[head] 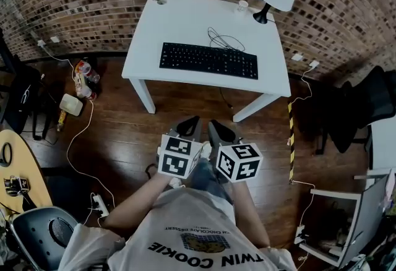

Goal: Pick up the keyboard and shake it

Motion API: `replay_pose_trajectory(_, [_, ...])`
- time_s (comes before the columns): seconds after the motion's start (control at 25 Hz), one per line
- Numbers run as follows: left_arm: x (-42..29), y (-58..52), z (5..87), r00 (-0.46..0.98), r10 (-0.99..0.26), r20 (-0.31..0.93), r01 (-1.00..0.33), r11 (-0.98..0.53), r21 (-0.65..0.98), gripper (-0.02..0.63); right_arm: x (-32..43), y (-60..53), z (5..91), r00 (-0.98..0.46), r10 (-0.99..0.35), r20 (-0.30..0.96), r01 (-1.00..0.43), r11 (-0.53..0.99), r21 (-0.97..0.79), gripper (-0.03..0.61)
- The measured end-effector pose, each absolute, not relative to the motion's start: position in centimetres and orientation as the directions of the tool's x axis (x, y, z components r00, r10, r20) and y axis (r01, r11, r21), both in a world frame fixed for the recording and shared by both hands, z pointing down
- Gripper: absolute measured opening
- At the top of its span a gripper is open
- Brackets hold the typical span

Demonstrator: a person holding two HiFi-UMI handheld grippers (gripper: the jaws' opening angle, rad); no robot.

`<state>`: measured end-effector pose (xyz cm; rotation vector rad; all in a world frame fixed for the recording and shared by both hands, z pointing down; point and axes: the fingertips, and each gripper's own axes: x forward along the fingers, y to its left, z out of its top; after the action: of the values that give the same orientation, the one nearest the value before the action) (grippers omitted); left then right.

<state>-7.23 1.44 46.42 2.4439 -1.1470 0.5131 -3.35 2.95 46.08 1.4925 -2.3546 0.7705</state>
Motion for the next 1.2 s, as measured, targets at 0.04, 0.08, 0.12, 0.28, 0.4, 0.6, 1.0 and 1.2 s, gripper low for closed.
replay_pose_trajectory(0.04, [-6.9, 0.5, 46.7, 0.6, -0.641, 0.478, -0.785, -0.588, 0.197, 0.006, -3.0, 1.9, 46.3, -0.447, -0.76, 0.472, -0.892, 0.335, -0.304, 0.006])
replay_pose_trajectory(0.08, [-6.5, -0.5, 47.0, 0.598, -0.641, 0.48, -0.786, -0.585, 0.197, 0.006, -2.7, 0.8, 46.5, -0.449, -0.758, 0.472, -0.89, 0.337, -0.306, 0.006])
replay_pose_trajectory(0.12, [-6.1, -1.6, 47.2, 0.594, -0.643, 0.484, -0.79, -0.582, 0.195, 0.006, -2.3, -0.3, 46.7, -0.452, -0.757, 0.472, -0.889, 0.34, -0.306, 0.008])
replay_pose_trajectory(0.28, [-4.5, -6.4, 48.1, 0.573, -0.651, 0.498, -0.802, -0.569, 0.18, 0.006, -0.7, -5.5, 47.2, -0.469, -0.746, 0.472, -0.881, 0.363, -0.302, 0.008])
replay_pose_trajectory(0.4, [-3.3, -10.1, 48.9, 0.564, -0.65, 0.51, -0.807, -0.565, 0.172, 0.006, 1.1, -9.5, 47.6, -0.482, -0.728, 0.488, -0.876, 0.378, -0.301, 0.009])
replay_pose_trajectory(0.6, [-2.9, -16.0, 50.7, 0.523, -0.649, 0.553, -0.835, -0.52, 0.179, 0.008, 5.6, -15.1, 48.7, -0.486, -0.713, 0.505, -0.873, 0.382, -0.302, 0.014])
replay_pose_trajectory(1.0, [-9.0, -24.9, 53.7, 0.388, -0.667, 0.636, -0.896, -0.433, 0.093, 0.131, 17.0, -22.5, 53.6, -0.459, -0.651, 0.605, -0.888, 0.353, -0.294, 0.094])
replay_pose_trajectory(1.2, [-14.1, -27.9, 54.5, 0.345, -0.67, 0.657, -0.924, -0.366, 0.112, 0.209, 20.6, -24.9, 55.5, -0.427, -0.648, 0.631, -0.904, 0.292, -0.312, 0.132])
